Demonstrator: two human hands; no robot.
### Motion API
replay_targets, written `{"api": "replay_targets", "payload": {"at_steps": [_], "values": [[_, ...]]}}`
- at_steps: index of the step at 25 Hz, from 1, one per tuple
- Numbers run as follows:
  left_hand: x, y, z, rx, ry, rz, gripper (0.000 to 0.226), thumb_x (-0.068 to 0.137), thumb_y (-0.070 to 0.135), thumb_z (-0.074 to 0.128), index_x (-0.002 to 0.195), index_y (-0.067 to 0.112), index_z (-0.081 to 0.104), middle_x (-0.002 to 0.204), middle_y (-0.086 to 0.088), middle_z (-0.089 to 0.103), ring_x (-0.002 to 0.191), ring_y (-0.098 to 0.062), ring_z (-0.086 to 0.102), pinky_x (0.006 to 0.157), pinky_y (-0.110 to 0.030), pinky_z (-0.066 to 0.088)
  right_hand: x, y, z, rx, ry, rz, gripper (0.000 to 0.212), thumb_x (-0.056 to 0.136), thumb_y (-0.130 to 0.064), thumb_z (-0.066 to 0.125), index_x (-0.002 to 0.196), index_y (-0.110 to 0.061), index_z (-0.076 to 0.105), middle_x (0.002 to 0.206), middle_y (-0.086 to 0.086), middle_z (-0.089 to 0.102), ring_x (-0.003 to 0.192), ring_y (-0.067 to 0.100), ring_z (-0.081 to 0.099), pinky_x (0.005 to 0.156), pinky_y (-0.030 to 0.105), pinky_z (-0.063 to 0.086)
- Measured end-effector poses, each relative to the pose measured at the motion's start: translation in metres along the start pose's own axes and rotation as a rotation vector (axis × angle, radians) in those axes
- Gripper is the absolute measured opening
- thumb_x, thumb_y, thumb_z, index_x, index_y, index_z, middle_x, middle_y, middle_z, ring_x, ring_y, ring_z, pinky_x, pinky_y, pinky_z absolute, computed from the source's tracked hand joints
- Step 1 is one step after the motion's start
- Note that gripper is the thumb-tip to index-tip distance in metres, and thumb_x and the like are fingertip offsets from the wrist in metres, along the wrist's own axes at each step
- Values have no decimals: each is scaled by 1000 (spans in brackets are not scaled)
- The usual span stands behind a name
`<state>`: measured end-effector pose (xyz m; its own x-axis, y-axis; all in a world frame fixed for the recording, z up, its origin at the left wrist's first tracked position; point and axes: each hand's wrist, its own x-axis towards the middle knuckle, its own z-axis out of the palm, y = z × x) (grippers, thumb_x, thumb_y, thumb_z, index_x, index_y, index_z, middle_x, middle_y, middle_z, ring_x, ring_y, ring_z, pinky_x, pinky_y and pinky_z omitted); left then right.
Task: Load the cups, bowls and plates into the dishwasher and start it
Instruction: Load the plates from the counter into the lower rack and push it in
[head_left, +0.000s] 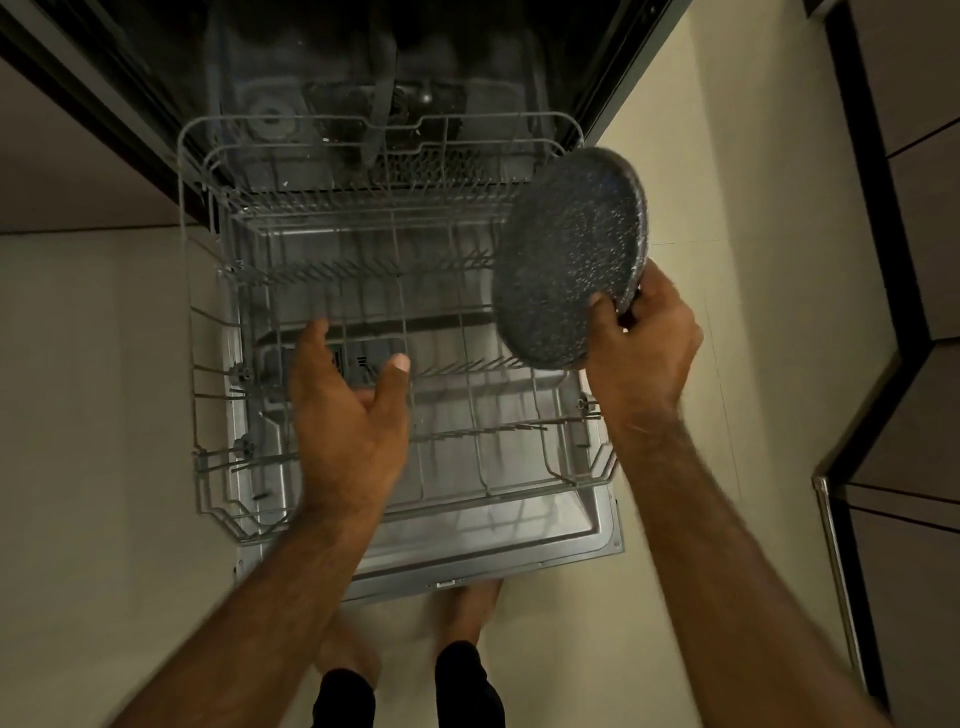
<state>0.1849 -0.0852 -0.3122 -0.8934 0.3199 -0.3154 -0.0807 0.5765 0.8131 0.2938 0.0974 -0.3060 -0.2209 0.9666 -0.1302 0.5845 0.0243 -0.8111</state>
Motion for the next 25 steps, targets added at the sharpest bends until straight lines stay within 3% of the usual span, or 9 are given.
{"api": "replay_targets", "payload": {"at_steps": [5, 10, 13, 17, 20, 25], "values": [[-4, -1, -2, 21, -14, 42, 73, 96, 28, 69, 155, 7, 33, 149, -16, 44, 75, 26, 54, 61, 5, 38, 9, 12, 19, -193, 54, -84, 50, 95, -10, 61, 143, -23, 55, 114, -14, 68, 95, 1, 66, 83, 1, 44], [-2, -14, -3, 26, -26, 45, 74, 95, 35, 68, 156, 12, 33, 149, -11, 44, 78, 23, 55, 63, 4, 41, 10, 19, 37, -170, 63, -59, 51, 95, -8, 60, 143, -25, 54, 121, -6, 69, 103, 6, 65, 95, 26, 53], [-2, -20, -2, 25, -26, 33, 72, 95, 36, 67, 155, 14, 33, 147, -8, 45, 79, 23, 55, 61, 3, 41, 12, 25, 47, -170, 32, -66, 50, 96, -7, 60, 142, -25, 54, 120, -10, 65, 103, 1, 59, 94, 27, 51], [-5, -21, 2, 22, -31, 20, 71, 96, 35, 67, 155, 15, 34, 149, -8, 43, 77, 22, 55, 61, 4, 41, 6, 33, 57, -215, -23, -30, 48, 98, -8, 58, 143, -22, 54, 124, -1, 65, 113, 14, 62, 99, 36, 51], [-6, -21, 4, 32, -43, 24, 71, 96, 34, 67, 156, 14, 34, 152, -10, 42, 79, 25, 54, 60, 4, 40, 2, 38, 57, -227, -12, 2, 45, 98, -8, 56, 141, -19, 55, 121, -4, 63, 109, 10, 55, 96, 27, 46], [-6, -20, 5, 48, -50, 27, 71, 96, 36, 67, 156, 15, 33, 153, -10, 41, 81, 26, 53, 61, 4, 40, -2, 44, 53, -237, 7, 26, 48, 94, -8, 57, 141, -13, 50, 119, 6, 68, 104, 17, 63, 95, 35, 56]]}}
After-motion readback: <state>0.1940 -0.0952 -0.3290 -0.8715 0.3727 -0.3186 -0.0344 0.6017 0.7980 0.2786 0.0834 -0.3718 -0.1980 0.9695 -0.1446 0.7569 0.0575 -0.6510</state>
